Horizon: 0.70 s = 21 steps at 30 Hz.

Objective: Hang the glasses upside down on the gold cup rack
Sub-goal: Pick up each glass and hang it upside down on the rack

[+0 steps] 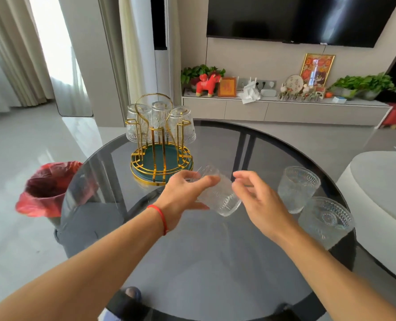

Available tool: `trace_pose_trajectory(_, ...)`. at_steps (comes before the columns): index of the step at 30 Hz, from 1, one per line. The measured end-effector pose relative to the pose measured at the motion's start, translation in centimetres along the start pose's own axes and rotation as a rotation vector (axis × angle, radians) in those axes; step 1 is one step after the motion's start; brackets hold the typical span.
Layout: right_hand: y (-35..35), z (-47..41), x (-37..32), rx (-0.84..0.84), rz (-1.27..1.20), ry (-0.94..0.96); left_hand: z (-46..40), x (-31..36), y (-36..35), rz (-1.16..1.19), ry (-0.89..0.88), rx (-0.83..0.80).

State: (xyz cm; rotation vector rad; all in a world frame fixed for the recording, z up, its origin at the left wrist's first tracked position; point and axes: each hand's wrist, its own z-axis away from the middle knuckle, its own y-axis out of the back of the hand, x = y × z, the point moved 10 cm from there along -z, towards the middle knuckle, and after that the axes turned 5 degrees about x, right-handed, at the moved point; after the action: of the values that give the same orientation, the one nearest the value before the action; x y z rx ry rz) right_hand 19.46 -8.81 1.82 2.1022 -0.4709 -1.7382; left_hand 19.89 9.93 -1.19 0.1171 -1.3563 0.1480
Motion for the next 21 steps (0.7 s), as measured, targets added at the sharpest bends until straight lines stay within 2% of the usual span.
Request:
trace_pose_trajectory(2, -2.9, 0.1, 0.7, -0.108, -0.191, -0.134, -0.2, 0.0, 0.5, 0.139, 0.025, -0.016)
trace_pose_trajectory(4, -4.5, -0.1, 0.9, -0.137, -0.393, -0.197, -0.4, 0.1, 0.7, 0.195, 0.018, -0.052)
trace_pose_trajectory(6, -5.2, -0.7, 0.5, -0.125, -0.525, -0.190, -1.1, 0.4, 1.9, 0.170, -0.006, -0.048)
trace_pose_trajectory(8, -5.1, -1.4, -0.1, -0.082, -0.571, -0.169, -2.0, 0.8, 4.3, 0.080, -0.048, 0.056)
trace_pose_trajectory(10, -5.1, -2.3, -1.4, -0.038, -0.555, -0.122, -2.6, 1.9, 7.9, -0.192, -0.220, 0.242)
trace_pose_trajectory(12, -4.9, -3.2, -3.2, -0.024, -0.523, -0.057, -2.7, 2.6, 9.2, -0.652, -0.402, 0.347)
trace_pose_trajectory(14, -5.0, -4.1, -5.7, -0.023, -0.509, 0.009, -3.1, 1.5, 8.0, -0.925, -0.459, 0.259)
trace_pose_trajectory(18, -5.8, -7.3, -12.2, 0.035, -0.443, 0.166, -3.6, -0.3, 6.0, -1.124, -0.458, 0.094)
trace_pose_trajectory(21, -6.6, -10.3, -16.7, 0.108, -0.309, 0.252, -3.6, -1.2, 5.3, -1.272, -0.412, 0.038)
